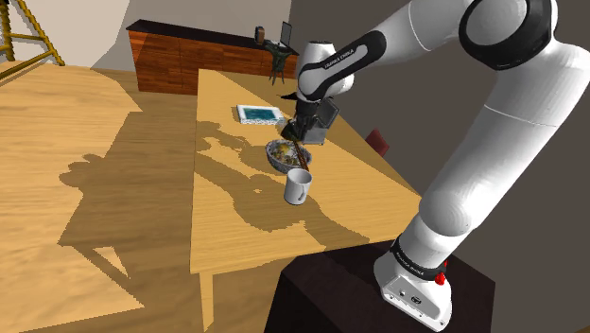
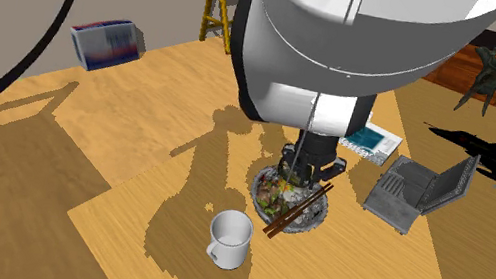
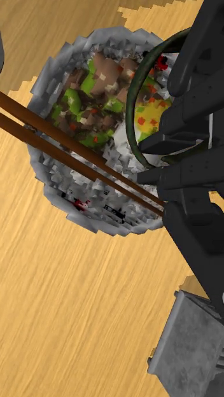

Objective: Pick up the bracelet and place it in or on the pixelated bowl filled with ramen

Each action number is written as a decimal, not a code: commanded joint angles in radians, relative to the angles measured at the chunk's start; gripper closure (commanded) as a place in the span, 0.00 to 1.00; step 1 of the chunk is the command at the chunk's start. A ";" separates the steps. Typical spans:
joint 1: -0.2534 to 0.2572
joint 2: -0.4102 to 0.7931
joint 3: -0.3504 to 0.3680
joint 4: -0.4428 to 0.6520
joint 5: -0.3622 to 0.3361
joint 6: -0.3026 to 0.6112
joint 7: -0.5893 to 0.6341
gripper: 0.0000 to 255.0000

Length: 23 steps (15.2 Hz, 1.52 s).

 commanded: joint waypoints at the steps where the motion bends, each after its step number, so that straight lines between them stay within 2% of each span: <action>1: -0.001 0.017 -0.001 -0.008 -0.003 0.026 0.001 1.00; 7: -0.001 0.067 -0.003 -0.029 -0.012 0.096 0.011 1.00; 14: -0.001 0.067 -0.003 -0.028 -0.012 0.095 0.011 1.00; 15: -0.001 0.067 -0.003 -0.028 -0.012 0.095 0.011 0.00; 20: -0.001 0.067 -0.003 -0.028 -0.012 0.095 0.011 0.00; 23: 0.002 -0.006 0.002 -0.007 0.000 0.001 0.004 0.00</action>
